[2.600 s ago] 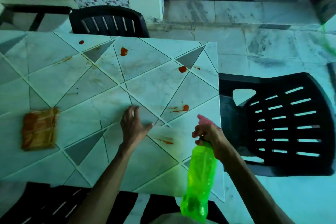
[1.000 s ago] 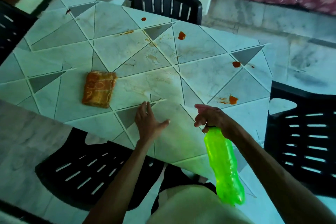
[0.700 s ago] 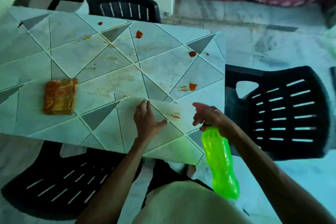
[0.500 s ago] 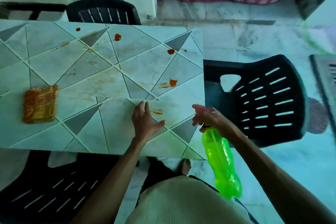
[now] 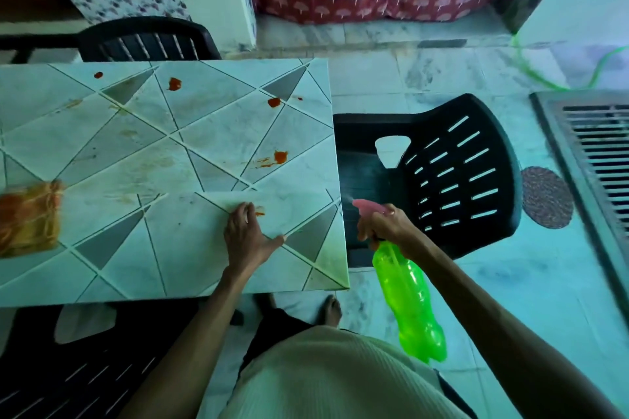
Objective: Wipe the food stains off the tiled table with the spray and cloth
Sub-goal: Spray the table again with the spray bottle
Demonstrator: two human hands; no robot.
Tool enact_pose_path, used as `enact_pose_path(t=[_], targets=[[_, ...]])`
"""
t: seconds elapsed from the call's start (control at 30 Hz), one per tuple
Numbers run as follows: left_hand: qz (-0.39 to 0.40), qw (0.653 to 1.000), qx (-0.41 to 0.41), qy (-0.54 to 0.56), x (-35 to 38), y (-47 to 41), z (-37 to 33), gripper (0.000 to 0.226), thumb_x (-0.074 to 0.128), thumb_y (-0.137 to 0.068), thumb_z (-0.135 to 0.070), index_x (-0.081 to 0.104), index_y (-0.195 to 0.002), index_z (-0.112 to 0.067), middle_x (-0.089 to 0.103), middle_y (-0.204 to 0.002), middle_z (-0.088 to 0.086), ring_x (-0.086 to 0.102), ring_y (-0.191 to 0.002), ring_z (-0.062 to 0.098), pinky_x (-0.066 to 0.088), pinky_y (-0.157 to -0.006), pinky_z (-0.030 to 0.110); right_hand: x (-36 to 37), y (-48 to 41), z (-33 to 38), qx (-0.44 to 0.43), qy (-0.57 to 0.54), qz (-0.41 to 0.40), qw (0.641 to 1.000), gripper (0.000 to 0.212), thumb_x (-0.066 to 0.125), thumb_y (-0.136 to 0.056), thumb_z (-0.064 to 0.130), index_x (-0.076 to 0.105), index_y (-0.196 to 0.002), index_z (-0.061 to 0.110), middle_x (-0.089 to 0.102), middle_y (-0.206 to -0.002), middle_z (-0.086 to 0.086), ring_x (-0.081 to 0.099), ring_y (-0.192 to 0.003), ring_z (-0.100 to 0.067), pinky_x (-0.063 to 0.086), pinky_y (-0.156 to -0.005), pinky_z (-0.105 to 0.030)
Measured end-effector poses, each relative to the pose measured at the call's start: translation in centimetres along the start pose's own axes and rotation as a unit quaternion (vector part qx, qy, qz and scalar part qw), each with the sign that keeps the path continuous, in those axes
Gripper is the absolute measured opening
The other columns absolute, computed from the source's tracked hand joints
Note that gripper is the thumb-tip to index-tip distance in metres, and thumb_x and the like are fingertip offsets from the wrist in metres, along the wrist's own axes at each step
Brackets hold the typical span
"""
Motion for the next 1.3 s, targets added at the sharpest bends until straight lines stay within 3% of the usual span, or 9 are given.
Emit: enact_pose_path(t=[0.23,0.47,0.63,0.8,0.97,1.03,1.13,1.23,1.3], targets=[[-0.001,1.000,0.004,-0.006,0.1,0.8,2.1,0.112,0.074,-0.069,-0.066,0.028,-0.150,-0.005,0.024,-0.156,0.014,0.023,-0.142,0.035,0.025,-0.111,0.050,3.7,0.6,0.2,-0.033,0.050,0.072,0.996,0.033,0.053,-0.098,0.008,0.065,-0.128,0.012,0.068,-0.059,0.004,0.058,-0.046,-0.008,0.047,-0.040,-0.022],[-0.017,1.000,-0.021,0.009,-1.8,1.4,7.4,0.113,0.074,-0.064,-0.069,0.033,-0.148,-0.005,0.027,-0.155,0.015,0.026,-0.140,0.035,0.027,-0.109,0.051,8.9,1.2,2.1,-0.078,0.089,0.106,0.987,0.034,0.058,-0.093,0.011,0.067,-0.126,0.009,0.073,-0.073,0.009,0.062,-0.051,-0.020,0.055,-0.049,-0.029],[-0.037,0.996,-0.077,0.025,-4.4,2.3,14.0,0.114,0.080,-0.061,-0.063,0.033,-0.149,-0.008,0.026,-0.156,0.012,0.025,-0.141,0.034,0.026,-0.111,0.050,16.1,0.9,5.3,-0.092,0.110,0.143,0.979,0.032,0.055,-0.096,0.010,0.067,-0.124,0.018,0.067,-0.075,-0.008,0.062,-0.052,-0.018,0.054,-0.047,-0.027],[-0.049,0.990,-0.128,0.034,-7.1,3.0,20.9,0.117,0.081,-0.062,-0.063,0.029,-0.151,-0.006,0.024,-0.158,0.014,0.022,-0.144,0.035,0.020,-0.114,0.050,24.0,-0.2,7.4,-0.086,0.214,0.168,0.958,0.031,0.056,-0.089,0.006,0.073,-0.114,0.006,0.069,-0.067,0.023,0.071,-0.060,-0.030,0.059,-0.062,-0.037],[-0.075,0.979,-0.186,0.027,-9.3,3.7,27.3,0.124,0.080,-0.056,-0.070,0.031,-0.149,-0.005,0.028,-0.156,0.015,0.025,-0.142,0.038,0.024,-0.112,0.053,32.3,-0.5,10.6,-0.122,0.337,0.148,0.922,0.044,0.048,-0.088,0.019,0.068,-0.124,0.032,0.077,-0.079,-0.002,0.074,-0.067,-0.023,0.058,-0.083,-0.037],[-0.080,0.978,-0.189,0.036,-9.6,4.0,28.8,0.126,0.082,-0.053,-0.069,0.032,-0.148,-0.003,0.030,-0.155,0.019,0.027,-0.140,0.041,0.026,-0.111,0.055,34.7,-0.5,11.7,-0.133,0.333,0.158,0.920,0.046,0.047,-0.089,0.017,0.067,-0.127,0.033,0.077,-0.081,-0.010,0.074,-0.063,-0.025,0.060,-0.078,-0.035],[-0.072,0.976,-0.204,0.028,-10.1,4.8,31.0,0.128,0.079,-0.055,-0.071,0.027,-0.151,-0.003,0.023,-0.158,0.017,0.022,-0.144,0.040,0.018,-0.113,0.056,38.7,-0.1,12.7,-0.113,0.295,0.190,0.930,0.045,0.051,-0.088,0.011,0.068,-0.128,0.023,0.075,-0.077,-0.008,0.071,-0.059,-0.030,0.059,-0.067,-0.034],[-0.088,0.968,-0.229,0.048,-10.6,5.8,33.1,0.130,0.079,-0.057,-0.070,0.023,-0.153,-0.004,0.020,-0.160,0.015,0.017,-0.146,0.039,0.015,-0.114,0.057,42.1,0.2,13.3,-0.139,0.336,0.199,0.910,0.047,0.048,-0.087,0.016,0.067,-0.129,0.028,0.074,-0.109,-0.005,0.073,-0.058,-0.027,0.057,-0.086,-0.037],[-0.100,0.966,-0.232,0.053,-10.8,6.5,34.4,0.131,0.080,-0.055,-0.070,0.025,-0.152,-0.002,0.024,-0.159,0.017,0.022,-0.144,0.041,0.020,-0.113,0.057,44.2,0.6,13.4,-0.147,0.340,0.208,0.905,0.046,0.049,-0.086,0.017,0.068,-0.126,0.030,0.076,-0.104,-0.005,0.072,-0.057,-0.026,0.058,-0.086,-0.036]])
Point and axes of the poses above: each hand's wrist, its own y-axis away from the middle knuckle, its own x-axis out of the palm, z = x × y, the point moved 7 cm from there along -y, towards the middle knuckle
